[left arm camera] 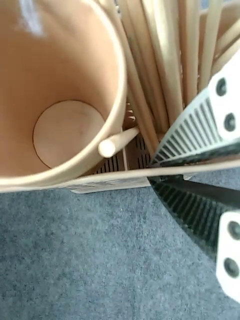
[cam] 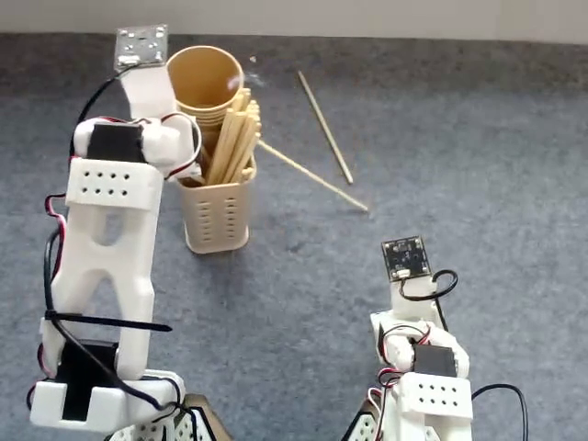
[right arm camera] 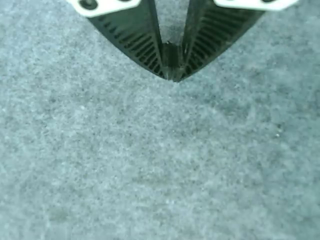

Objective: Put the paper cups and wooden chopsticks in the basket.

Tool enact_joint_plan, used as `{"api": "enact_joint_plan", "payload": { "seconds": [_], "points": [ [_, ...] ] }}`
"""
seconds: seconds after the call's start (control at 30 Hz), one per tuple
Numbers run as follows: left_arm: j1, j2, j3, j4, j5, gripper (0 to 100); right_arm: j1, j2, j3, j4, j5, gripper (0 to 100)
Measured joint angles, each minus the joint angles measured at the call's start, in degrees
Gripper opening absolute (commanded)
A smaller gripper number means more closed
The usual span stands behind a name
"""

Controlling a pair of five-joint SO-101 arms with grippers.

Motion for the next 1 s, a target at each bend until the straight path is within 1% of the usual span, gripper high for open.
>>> {"api": "enact_joint_plan", "payload": {
  "seconds": [0.1, 0.23, 0.3, 0.47, 0.63, 0.77, 0.87, 1.0],
  "points": [
    [-0.18, 0.0, 0.0, 0.0, 0.0, 4, 0.0, 0.0, 0.0, 0.0, 0.0, 0.5],
    [-0.79, -0.09, -1.41, 0.0, 0.0, 17, 0.0, 0.0, 0.0, 0.0, 0.0, 0.5],
    [-1.32, -1.32, -4.13, 0.0, 0.0, 20, 0.0, 0.0, 0.0, 0.0, 0.0, 0.5],
    [-1.23, -2.02, -11.43, 0.0, -0.09, 20, 0.0, 0.0, 0.0, 0.0, 0.0, 0.5],
    [-1.85, -2.02, -21.19, 3.25, -0.09, 20, 0.0, 0.0, 0.0, 0.0, 0.0, 0.5],
    [-4.4, -2.11, -32.18, 8.53, 0.0, 20, 0.0, 0.0, 0.0, 0.0, 0.0, 0.5],
    [-5.01, -2.73, -37.71, 13.36, -0.09, 20, -0.18, 0.0, 0.0, 0.0, 0.0, 0.5],
    [-10.46, -4.04, -43.16, 20.13, -0.44, 20, -0.35, 0.0, 0.0, 0.0, 0.35, 0.5]
  ]
}}
